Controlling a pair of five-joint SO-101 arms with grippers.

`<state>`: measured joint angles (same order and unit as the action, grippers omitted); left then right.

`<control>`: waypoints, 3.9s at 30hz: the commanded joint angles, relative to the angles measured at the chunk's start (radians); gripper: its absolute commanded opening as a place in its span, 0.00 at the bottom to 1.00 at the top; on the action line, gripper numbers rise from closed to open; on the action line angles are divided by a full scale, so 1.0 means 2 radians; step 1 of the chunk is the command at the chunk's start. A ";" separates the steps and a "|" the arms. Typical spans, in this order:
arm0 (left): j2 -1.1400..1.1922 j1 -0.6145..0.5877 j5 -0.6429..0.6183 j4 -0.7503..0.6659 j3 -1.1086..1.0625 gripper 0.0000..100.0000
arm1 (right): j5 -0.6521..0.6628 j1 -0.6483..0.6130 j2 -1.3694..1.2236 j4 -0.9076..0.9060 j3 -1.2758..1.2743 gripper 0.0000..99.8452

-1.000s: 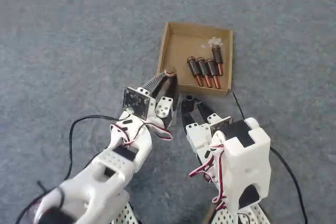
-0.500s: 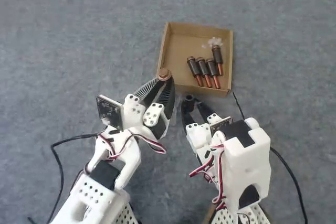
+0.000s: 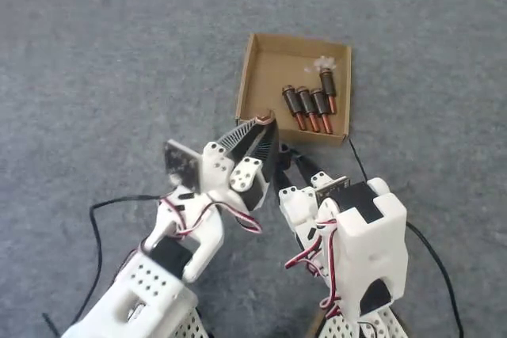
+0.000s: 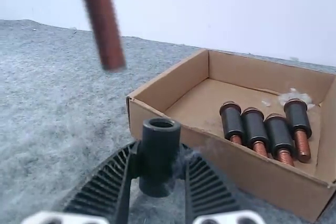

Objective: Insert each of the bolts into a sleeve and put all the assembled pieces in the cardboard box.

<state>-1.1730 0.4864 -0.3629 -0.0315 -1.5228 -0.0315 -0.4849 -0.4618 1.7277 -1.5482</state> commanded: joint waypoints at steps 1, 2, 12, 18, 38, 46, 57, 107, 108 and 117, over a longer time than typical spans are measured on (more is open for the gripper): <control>0.116 0.004 -0.003 -0.039 0.075 0.01 | 0.009 0.000 0.001 0.012 -0.002 0.01; 0.140 0.004 -0.003 -0.043 0.082 0.01 | 0.009 0.001 0.001 0.012 -0.002 0.01; 0.139 0.021 -0.002 0.004 0.089 0.01 | 0.011 0.003 0.001 0.011 -0.002 0.01; 0.117 0.019 -0.002 0.012 0.090 0.01 | 0.011 0.003 0.001 0.012 -0.003 0.01; 0.281 -0.005 0.018 -0.084 0.154 0.01 | 0.011 0.002 0.002 0.012 -0.006 0.01; 0.273 -0.002 0.018 -0.051 0.160 0.01 | 0.011 0.003 0.002 0.012 -0.005 0.01; 0.269 -0.001 0.018 -0.006 0.160 0.01 | 0.011 0.010 0.002 0.012 -0.004 0.01; 0.272 0.020 0.143 0.056 0.079 0.01 | 0.009 0.030 0.001 0.007 0.008 0.01; 0.272 0.020 0.144 0.056 0.079 0.01 | 0.009 0.031 0.001 0.007 0.008 0.01; 0.272 0.018 0.121 0.058 0.071 0.23 | 0.009 0.033 0.001 0.007 0.012 0.01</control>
<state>-0.6145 0.5247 -0.0867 0.0683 -1.3617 -0.0238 -0.4465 -0.4634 1.7261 -1.5466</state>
